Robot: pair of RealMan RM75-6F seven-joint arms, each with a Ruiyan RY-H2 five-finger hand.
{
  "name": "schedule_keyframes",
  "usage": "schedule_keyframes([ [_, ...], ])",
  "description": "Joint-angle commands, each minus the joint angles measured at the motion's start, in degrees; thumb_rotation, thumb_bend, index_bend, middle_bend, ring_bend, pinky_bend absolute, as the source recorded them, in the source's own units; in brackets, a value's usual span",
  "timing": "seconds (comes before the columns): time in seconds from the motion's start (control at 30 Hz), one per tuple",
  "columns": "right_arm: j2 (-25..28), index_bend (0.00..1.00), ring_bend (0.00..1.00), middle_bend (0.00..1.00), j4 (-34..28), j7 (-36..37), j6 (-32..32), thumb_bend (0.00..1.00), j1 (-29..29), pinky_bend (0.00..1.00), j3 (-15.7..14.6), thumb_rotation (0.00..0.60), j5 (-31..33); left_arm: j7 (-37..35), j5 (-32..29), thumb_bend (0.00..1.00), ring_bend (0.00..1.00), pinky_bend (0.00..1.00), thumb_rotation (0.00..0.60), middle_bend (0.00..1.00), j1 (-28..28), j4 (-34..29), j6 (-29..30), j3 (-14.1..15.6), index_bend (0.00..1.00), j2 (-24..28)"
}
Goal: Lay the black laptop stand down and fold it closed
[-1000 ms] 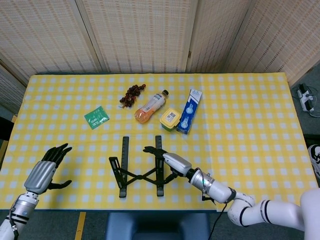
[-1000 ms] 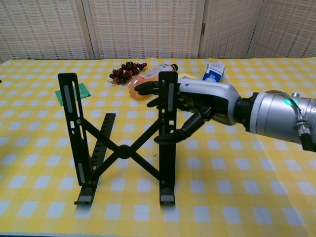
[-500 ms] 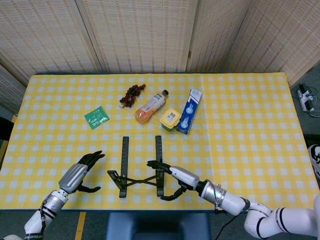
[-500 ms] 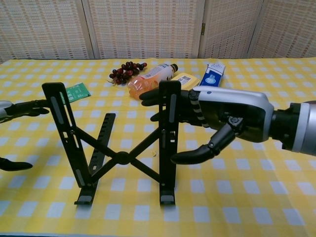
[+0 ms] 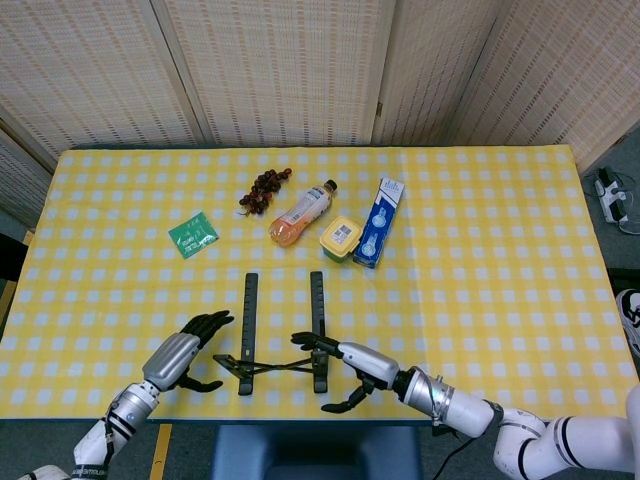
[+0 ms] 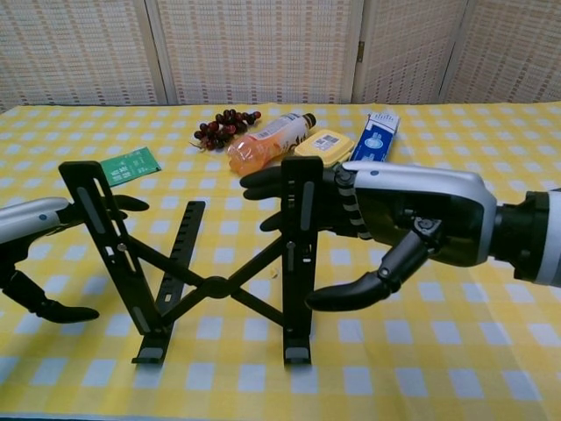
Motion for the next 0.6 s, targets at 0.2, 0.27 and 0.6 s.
schedule_keyframes([
  [0.2,0.0,0.0,0.11,0.03,-0.9,-0.6,0.6,0.27,0.4,0.0,-1.1,0.6,-0.5,1.3,-2.3,0.22,0.16,0.06,0.6,0.15,1.9,0.3,2.5,0.3,0.27,-2.3],
  [0.27,-0.1,0.0,0.11,0.03,-1.0,-0.8,0.5,0.27,0.5,0.0,-1.2,0.6,-0.4,1.1,-2.9,0.22,0.18,0.08,0.6,0.17,2.4,0.6,3.0,0.2,0.32,-3.1],
  [0.6,-1.7,0.0,0.11,0.03,-0.8,-2.0,-0.8,0.27,1.1,0.0,-2.3,0.6,0.4,-1.1,-3.5,0.22,0.2,0.1,0.6,0.2,2.7,1.8,3.3,0.2,0.35,-6.4],
])
